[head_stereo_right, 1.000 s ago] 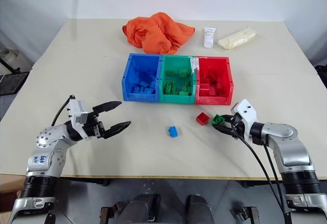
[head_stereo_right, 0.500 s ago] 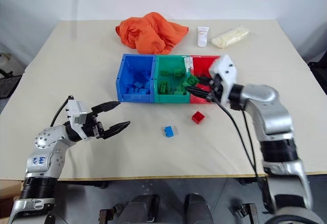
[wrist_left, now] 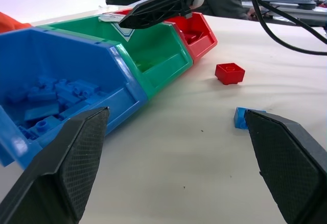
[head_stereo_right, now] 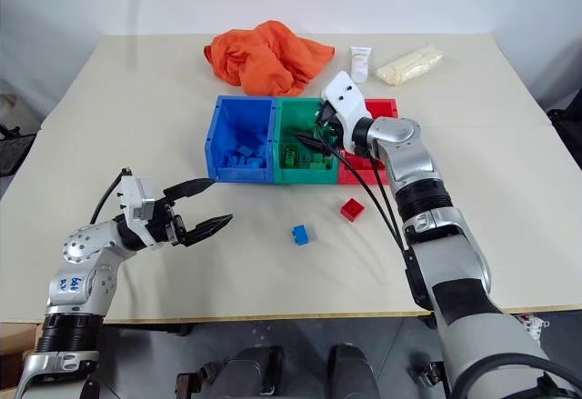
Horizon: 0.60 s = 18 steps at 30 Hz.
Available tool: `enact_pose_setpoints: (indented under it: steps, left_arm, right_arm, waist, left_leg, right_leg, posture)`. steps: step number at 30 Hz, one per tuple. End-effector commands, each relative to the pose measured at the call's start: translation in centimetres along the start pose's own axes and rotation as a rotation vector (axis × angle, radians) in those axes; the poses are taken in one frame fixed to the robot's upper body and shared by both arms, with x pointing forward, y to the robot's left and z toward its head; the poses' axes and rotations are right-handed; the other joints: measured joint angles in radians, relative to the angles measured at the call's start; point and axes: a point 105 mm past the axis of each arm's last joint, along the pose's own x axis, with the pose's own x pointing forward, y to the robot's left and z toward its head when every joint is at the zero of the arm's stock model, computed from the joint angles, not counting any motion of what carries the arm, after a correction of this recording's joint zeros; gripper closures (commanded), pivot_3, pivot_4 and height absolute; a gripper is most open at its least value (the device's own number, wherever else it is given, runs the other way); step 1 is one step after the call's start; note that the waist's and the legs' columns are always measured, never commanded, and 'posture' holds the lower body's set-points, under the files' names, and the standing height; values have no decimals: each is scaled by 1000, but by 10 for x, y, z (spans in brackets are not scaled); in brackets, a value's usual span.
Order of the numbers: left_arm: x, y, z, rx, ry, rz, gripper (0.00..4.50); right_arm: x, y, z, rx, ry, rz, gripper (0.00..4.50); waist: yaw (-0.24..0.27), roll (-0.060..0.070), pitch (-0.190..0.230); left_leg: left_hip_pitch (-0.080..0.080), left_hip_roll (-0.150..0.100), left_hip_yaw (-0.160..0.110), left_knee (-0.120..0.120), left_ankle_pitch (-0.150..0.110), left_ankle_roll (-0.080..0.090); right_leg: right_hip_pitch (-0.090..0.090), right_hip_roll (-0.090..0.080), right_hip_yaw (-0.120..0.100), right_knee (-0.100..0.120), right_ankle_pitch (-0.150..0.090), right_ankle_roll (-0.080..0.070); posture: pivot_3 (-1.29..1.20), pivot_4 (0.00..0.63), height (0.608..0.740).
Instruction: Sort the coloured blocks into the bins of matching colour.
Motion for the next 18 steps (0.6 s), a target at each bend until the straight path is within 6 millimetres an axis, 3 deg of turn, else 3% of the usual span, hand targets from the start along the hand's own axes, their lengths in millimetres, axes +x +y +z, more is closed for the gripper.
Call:
enact_pose_setpoints:
  steps: [1, 2, 5, 9, 18]
  left_arm:
    - [-2, -1, 6, 30, -14, -4, 0]
    - [-2, -1, 6, 30, -14, -5, 0]
    - [1, 0, 5, 26, -19, -15, 0]
    - [3, 1, 4, 23, -16, -31, 0]
    - [4, 0, -1, 12, -12, -57, 0]
  right_arm:
    - [-18, 0, 23, -53, -100, 54, 58]
    - [-23, 3, 23, -56, -105, 71, 58]
    - [-60, 24, 18, -55, -139, 199, 58]
    - [-123, 46, 0, 10, -103, 293, 58]
    - [-238, 46, -52, 149, 223, 114, 58]
  waist:
    - [0, 0, 0]
    - [0, 0, 0]
    - [9, 0, 0]
    - [32, 0, 0]
    - [39, 0, 0]
  left_leg:
    - [0, 0, 0, 0, 0, 0]
    - [0, 0, 0, 0, 0, 0]
    - [0, 0, -1, 0, 0, 0]
    - [-1, -1, -1, 1, 0, 0]
    - [-1, 0, 2, 1, 0, 1]
  right_leg:
    - [0, 0, 0, 0, 0, 0]
    - [0, 0, 0, 0, 0, 0]
    - [0, 0, 0, 0, 0, 0]
    - [1, 0, 0, -2, 0, 0]
    - [3, 0, 1, -5, 0, 0]
  posture:
    - [0, 150, 740]
    - [0, 150, 740]
    - [0, 150, 740]
    - [0, 150, 740]
    - [0, 150, 740]
